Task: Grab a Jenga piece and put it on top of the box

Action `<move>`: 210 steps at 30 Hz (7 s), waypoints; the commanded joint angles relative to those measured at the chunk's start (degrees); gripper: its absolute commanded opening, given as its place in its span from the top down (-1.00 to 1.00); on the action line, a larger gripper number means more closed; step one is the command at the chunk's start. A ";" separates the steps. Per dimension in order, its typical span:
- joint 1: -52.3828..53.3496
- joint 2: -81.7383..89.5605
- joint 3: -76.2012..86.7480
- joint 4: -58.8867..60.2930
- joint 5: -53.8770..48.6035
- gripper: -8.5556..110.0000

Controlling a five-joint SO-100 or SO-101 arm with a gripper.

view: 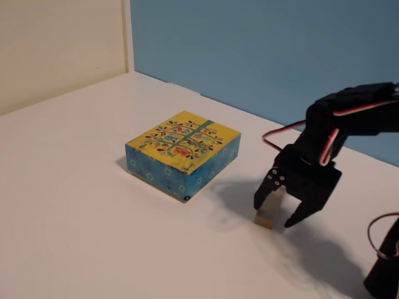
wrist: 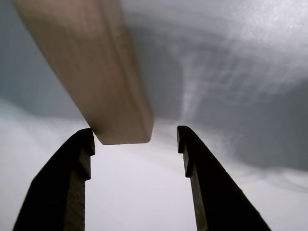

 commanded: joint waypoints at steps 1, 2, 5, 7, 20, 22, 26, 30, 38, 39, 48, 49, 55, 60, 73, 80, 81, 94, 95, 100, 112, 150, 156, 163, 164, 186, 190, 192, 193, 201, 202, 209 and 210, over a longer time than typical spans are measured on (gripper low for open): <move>0.26 -0.35 -0.26 -0.44 0.18 0.52; 0.26 -0.44 -0.26 -0.44 0.18 0.52; 0.09 -1.05 -0.44 -0.44 0.35 0.53; 0.00 -1.58 -0.70 -0.44 0.44 0.53; -1.05 -4.13 -2.72 -2.46 1.41 0.53; -1.05 -4.57 -3.08 -2.72 1.49 0.54; -1.23 -5.01 -3.60 -3.34 1.93 0.57; -1.41 -4.92 -3.60 -4.13 2.02 0.63; -0.70 -4.31 -3.25 -4.48 2.72 0.75; -0.53 -4.31 -3.25 -4.48 2.81 0.76; -1.49 -4.66 -3.69 -4.48 4.75 0.85; -1.67 -4.48 -3.69 -4.31 5.01 0.85; -2.11 -4.31 -3.34 -4.48 5.54 0.84; -2.29 -4.04 -3.08 -4.48 5.71 0.79; -1.67 -4.13 -3.08 -4.22 5.36 0.65; -2.02 -3.87 -3.08 -4.39 5.27 0.56; -2.02 -3.78 -3.08 -4.39 5.45 0.55; -1.76 -2.46 -2.99 -4.13 5.98 0.45; -1.41 -2.29 -3.08 -4.13 5.89 0.45; 1.14 -2.81 -3.87 -3.96 4.66 0.45; 7.21 -8.09 -5.45 -3.34 2.02 0.46; 12.66 -13.45 -8.35 -1.05 -1.32 0.82; 11.16 -12.57 -8.79 0.00 -1.41 0.86; 5.27 -7.47 -17.75 10.81 -0.70 0.86; 4.48 -7.03 -19.51 12.30 -0.44 0.86; -2.99 -12.92 -46.93 20.39 4.22 0.86; -3.52 -15.47 -53.00 21.88 4.75 0.86; -3.87 -16.52 -55.28 22.41 5.10 0.86; -3.96 -16.96 -56.34 22.41 5.19 0.86; -5.45 -21.01 -66.01 23.29 6.33 0.86; -5.54 -21.71 -66.80 23.29 6.33 0.86; -5.63 -26.63 -70.40 22.76 6.50 0.86; -5.54 -27.42 -70.66 22.59 6.50 0.86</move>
